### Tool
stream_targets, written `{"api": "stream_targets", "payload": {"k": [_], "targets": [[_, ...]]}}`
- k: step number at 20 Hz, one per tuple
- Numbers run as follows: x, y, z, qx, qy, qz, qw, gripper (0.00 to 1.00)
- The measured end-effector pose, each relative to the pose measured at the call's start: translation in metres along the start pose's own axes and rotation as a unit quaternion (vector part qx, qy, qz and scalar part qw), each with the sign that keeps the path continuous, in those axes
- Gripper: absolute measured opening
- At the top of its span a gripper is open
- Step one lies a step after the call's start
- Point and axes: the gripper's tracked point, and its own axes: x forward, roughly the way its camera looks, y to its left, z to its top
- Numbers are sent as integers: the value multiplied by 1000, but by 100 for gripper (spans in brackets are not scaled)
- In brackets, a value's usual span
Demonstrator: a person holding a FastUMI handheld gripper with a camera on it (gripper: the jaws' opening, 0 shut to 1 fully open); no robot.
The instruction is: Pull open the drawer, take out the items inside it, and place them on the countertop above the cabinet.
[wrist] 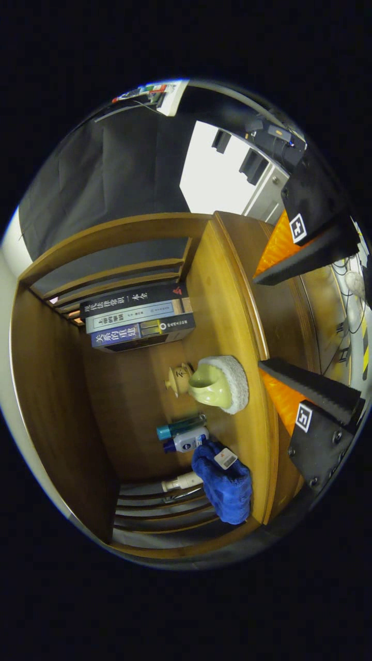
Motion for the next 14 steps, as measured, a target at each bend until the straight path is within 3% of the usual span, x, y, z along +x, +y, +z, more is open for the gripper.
{"api": "stream_targets", "payload": {"k": [10, 14], "targets": [[-98, 35, 24, -64, -21, 11, 998, 98], [-112, 38, 43, -28, -35, 12, 999, 98]]}}
